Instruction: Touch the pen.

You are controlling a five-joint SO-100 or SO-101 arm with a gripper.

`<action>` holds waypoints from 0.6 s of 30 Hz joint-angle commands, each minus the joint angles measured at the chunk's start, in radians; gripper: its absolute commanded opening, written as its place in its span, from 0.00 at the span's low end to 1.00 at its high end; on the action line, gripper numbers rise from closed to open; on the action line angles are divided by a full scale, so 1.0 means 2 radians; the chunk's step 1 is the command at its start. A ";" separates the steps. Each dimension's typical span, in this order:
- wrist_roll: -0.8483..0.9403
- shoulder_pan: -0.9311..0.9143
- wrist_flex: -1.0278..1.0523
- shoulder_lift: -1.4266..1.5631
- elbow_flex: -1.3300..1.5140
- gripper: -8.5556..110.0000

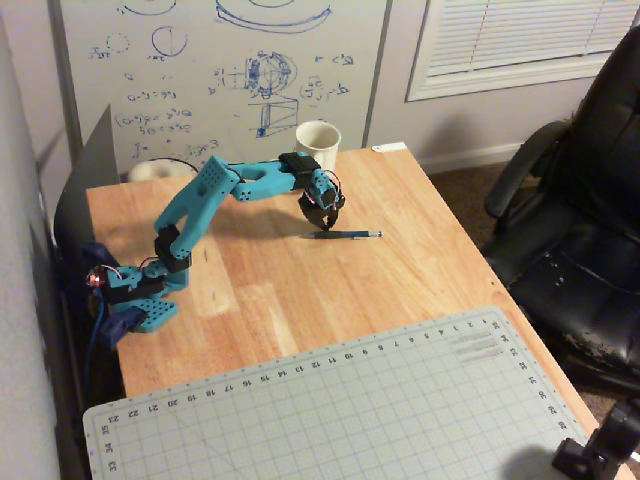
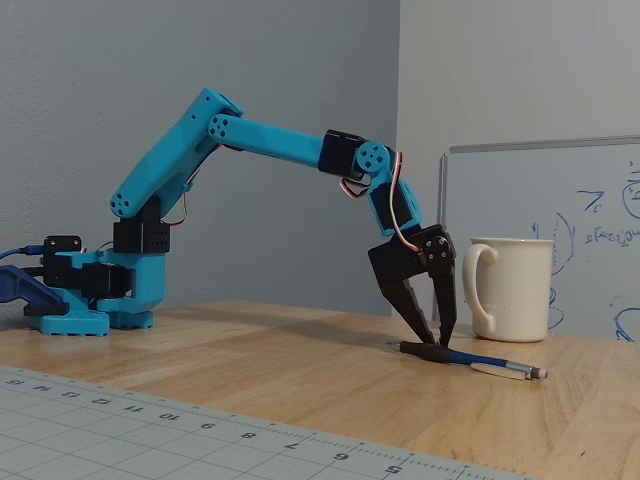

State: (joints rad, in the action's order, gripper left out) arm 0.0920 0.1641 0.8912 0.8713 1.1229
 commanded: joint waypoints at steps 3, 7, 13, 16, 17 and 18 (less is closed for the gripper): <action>-0.002 -0.003 -0.003 0.092 -0.030 0.08; -0.002 -0.004 -0.004 0.082 -0.032 0.08; -0.003 -0.005 -0.004 0.077 -0.038 0.08; -0.003 -0.018 -0.004 0.077 -0.031 0.08; -0.002 -0.022 -0.003 0.077 -0.031 0.08; 0.000 -0.025 -0.003 0.077 -0.031 0.08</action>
State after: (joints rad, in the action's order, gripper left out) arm 0.0920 0.1427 0.8912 0.9143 1.1229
